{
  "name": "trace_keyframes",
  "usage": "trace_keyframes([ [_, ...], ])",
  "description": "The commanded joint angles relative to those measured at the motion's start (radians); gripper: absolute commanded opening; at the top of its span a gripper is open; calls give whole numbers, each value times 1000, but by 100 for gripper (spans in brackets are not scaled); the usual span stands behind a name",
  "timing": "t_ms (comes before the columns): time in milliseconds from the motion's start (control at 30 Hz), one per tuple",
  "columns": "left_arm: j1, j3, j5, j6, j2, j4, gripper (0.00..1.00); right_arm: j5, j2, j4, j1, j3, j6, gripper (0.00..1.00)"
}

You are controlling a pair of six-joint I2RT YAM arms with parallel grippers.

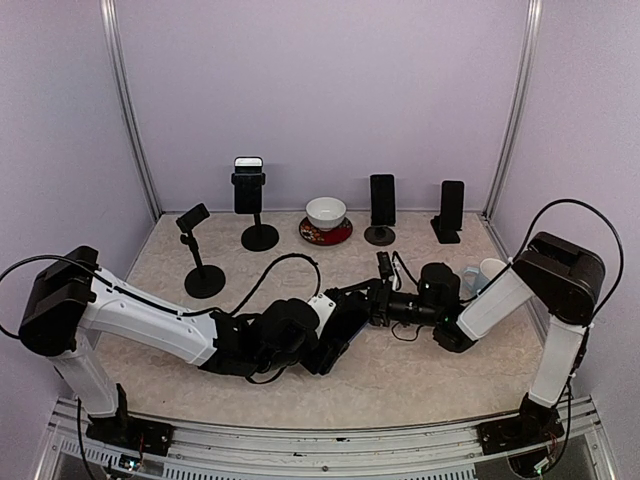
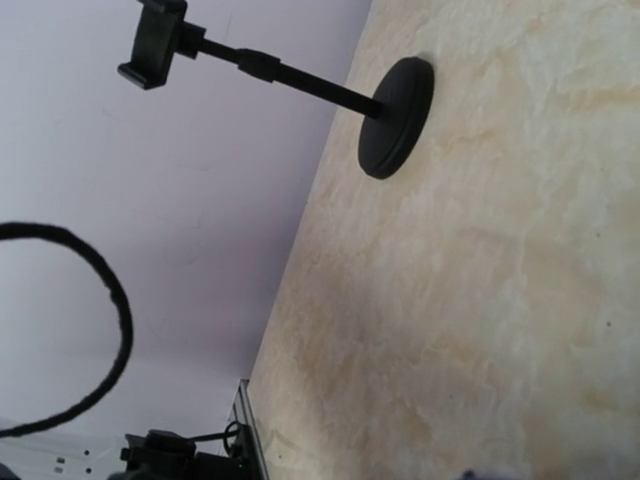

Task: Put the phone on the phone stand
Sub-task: Pass from the left arm to the right

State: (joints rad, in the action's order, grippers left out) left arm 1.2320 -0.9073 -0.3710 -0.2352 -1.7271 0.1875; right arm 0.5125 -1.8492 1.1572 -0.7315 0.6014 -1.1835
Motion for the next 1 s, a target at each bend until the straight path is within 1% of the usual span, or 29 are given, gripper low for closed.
trace_keyframes([
  [0,9,-5,21,6,16,81,48,-33,-6,8,-15,35,12,56],
  [133,9,-6,23,6,13,82,48,-71,20,-58,-21,49,65,49],
  [333,8,-6,25,3,9,86,49,-106,38,-101,-24,55,110,26],
  [400,8,-7,26,2,8,86,49,-108,35,-103,-24,59,120,15],
  [500,11,-8,27,2,8,89,52,-106,26,-103,-24,66,130,8],
  [633,12,-8,25,-1,11,94,61,-99,20,-101,-26,79,144,3],
  [800,12,-1,16,-8,25,96,80,-89,26,-119,-26,89,183,1],
  [967,11,13,3,-15,51,97,96,-91,59,-182,-26,92,270,0],
])
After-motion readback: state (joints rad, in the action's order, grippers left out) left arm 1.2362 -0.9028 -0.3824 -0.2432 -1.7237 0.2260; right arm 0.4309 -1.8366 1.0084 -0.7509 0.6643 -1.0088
